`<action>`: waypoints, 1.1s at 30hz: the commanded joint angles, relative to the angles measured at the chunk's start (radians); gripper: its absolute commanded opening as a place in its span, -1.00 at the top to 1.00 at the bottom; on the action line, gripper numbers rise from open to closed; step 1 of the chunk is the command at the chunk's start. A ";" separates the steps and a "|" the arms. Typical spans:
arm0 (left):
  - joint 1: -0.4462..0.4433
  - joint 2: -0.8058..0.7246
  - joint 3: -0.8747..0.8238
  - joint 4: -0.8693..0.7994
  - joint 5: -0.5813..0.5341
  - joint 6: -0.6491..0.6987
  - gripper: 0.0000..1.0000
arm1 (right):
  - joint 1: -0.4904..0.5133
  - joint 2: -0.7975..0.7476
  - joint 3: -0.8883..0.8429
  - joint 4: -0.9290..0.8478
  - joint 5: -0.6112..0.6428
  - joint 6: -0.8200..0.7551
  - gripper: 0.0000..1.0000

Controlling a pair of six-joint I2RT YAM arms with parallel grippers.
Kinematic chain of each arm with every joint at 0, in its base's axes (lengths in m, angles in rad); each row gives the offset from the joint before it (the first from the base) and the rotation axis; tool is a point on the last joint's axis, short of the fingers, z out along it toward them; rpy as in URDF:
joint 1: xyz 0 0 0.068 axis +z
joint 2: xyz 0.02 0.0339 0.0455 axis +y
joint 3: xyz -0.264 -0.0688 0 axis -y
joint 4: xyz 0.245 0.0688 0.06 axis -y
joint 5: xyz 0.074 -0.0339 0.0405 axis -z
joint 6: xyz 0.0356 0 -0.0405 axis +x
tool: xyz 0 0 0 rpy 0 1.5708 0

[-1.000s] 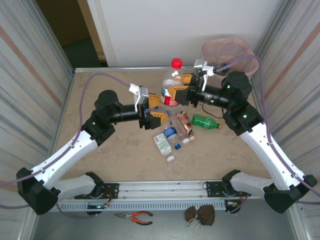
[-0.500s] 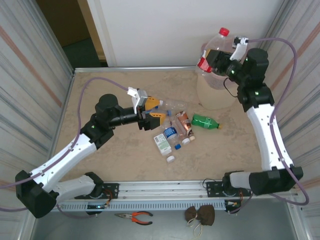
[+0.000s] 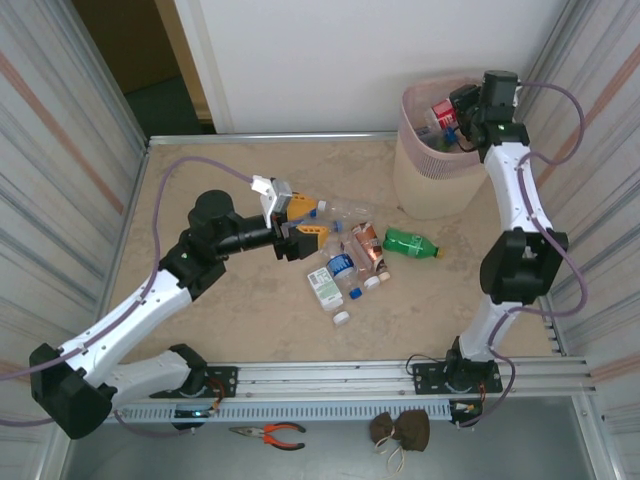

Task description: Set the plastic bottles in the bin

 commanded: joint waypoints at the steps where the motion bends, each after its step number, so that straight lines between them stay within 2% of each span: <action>1: 0.009 -0.022 -0.009 0.024 -0.014 0.004 -0.61 | -0.003 0.069 0.131 -0.143 0.037 0.198 0.10; 11: 0.014 -0.024 -0.016 0.020 -0.020 0.002 -0.61 | 0.011 0.289 0.322 -0.286 0.032 0.404 0.00; 16: 0.015 -0.034 -0.027 0.014 -0.032 0.002 -0.61 | 0.008 0.336 0.333 -0.321 0.020 0.464 -0.22; 20: 0.018 -0.037 -0.028 0.009 -0.033 0.002 -0.61 | 0.009 0.337 0.342 -0.356 0.023 0.485 -0.53; 22: 0.020 -0.039 -0.028 0.008 -0.033 0.002 -0.61 | 0.008 0.329 0.351 -0.374 0.025 0.487 -0.62; 27: 0.022 -0.039 -0.025 0.002 -0.034 0.002 -0.62 | 0.009 0.274 0.352 -0.396 0.048 0.484 -0.70; 33: 0.024 -0.026 -0.005 -0.057 -0.090 0.002 -0.62 | 0.010 0.202 0.352 -0.437 0.068 0.467 -0.73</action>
